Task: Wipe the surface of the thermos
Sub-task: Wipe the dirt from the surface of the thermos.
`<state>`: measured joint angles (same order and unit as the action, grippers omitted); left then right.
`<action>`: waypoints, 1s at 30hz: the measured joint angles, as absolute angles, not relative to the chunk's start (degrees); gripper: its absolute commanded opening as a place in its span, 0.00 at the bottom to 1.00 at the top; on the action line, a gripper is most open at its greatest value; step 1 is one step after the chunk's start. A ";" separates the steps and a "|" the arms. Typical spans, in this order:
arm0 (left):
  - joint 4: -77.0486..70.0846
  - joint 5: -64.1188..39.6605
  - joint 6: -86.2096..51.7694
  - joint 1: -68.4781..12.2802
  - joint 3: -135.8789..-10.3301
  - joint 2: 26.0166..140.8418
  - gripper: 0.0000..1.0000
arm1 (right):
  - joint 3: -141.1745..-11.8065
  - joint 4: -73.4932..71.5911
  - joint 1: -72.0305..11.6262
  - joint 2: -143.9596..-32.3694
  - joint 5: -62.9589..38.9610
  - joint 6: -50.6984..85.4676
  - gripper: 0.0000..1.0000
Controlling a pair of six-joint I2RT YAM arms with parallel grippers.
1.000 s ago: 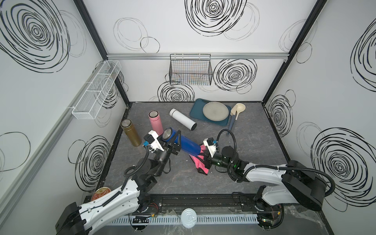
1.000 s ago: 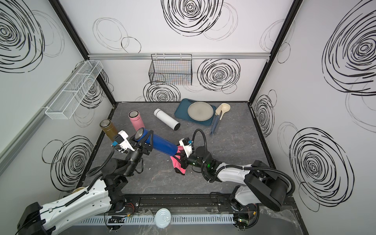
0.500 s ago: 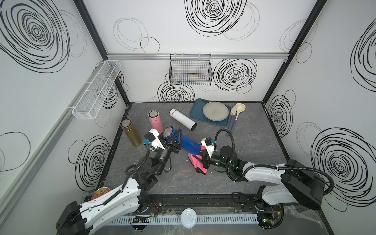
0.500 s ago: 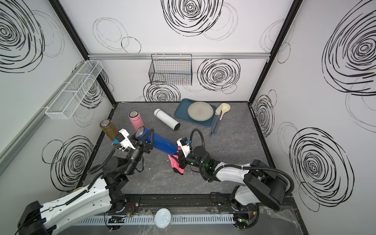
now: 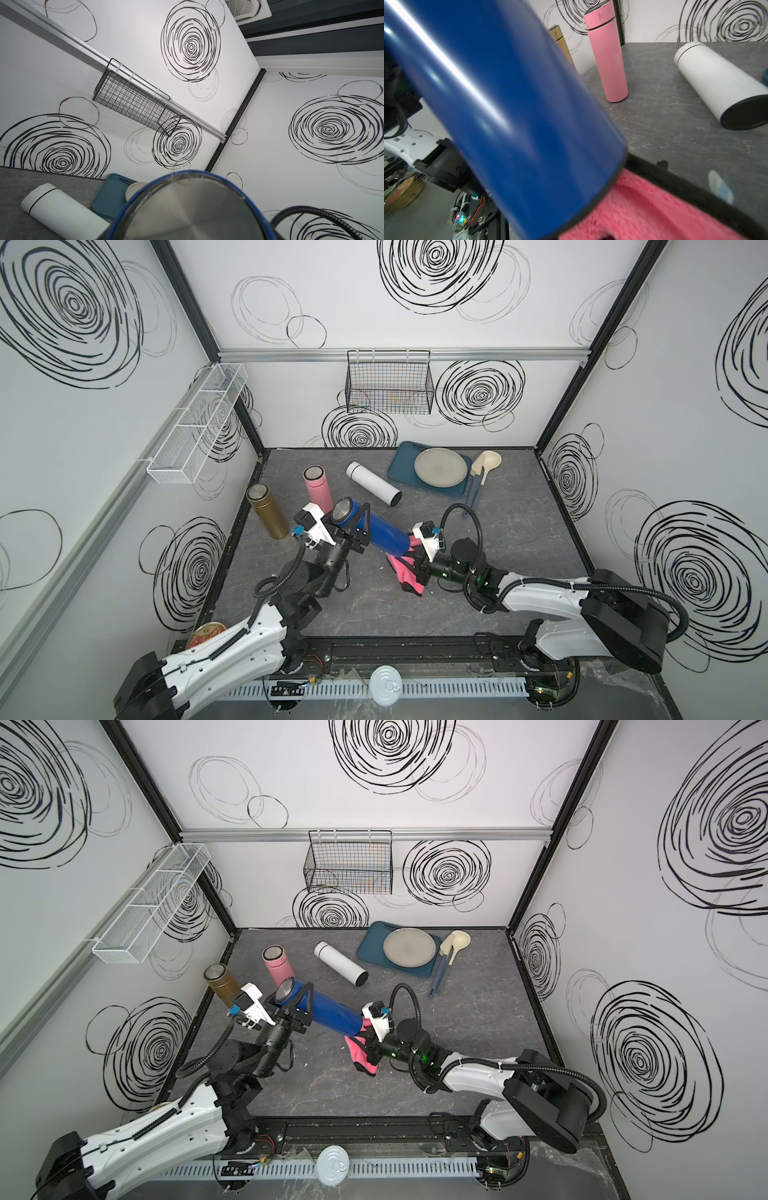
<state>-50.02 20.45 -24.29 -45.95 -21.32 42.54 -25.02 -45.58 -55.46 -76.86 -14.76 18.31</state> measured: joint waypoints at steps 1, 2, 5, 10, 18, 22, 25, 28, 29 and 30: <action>-49.87 20.45 -24.25 -45.95 -21.32 42.39 0.00 | -25.02 -45.47 -55.75 -76.86 -14.57 18.13 0.00; -49.82 20.43 -24.21 -45.95 -21.32 42.30 0.00 | -25.02 -45.45 -55.59 -76.86 -14.48 18.09 0.00; -49.87 20.40 -24.21 -45.95 -21.32 42.30 0.00 | -24.93 -45.60 -52.75 -76.79 -16.03 18.63 0.00; -49.78 20.03 -24.21 -45.95 -21.32 42.85 0.00 | -24.75 -46.04 -50.33 -75.99 -15.49 19.31 0.00; -50.24 20.03 -23.90 -45.69 -21.32 43.03 0.00 | -25.89 -44.34 -55.05 -77.62 -14.72 18.15 0.00; -49.82 19.92 -23.97 -45.69 -21.32 43.03 0.00 | -24.73 -45.78 -50.41 -76.64 -16.40 19.51 0.00; -49.50 19.55 -23.97 -45.69 -21.32 43.05 0.00 | -24.71 -46.11 -49.52 -76.31 -16.23 19.77 0.00; -49.60 19.57 -23.97 -45.69 -21.32 43.03 0.00 | -24.77 -45.76 -53.39 -76.31 -15.97 19.20 0.00; -49.80 19.59 -23.97 -45.69 -21.32 43.00 0.00 | -24.77 -45.52 -54.52 -76.31 -16.05 19.16 0.00; -49.89 19.62 -23.94 -45.67 -21.32 42.92 0.00 | -24.77 -45.32 -55.24 -76.31 -16.08 19.07 0.00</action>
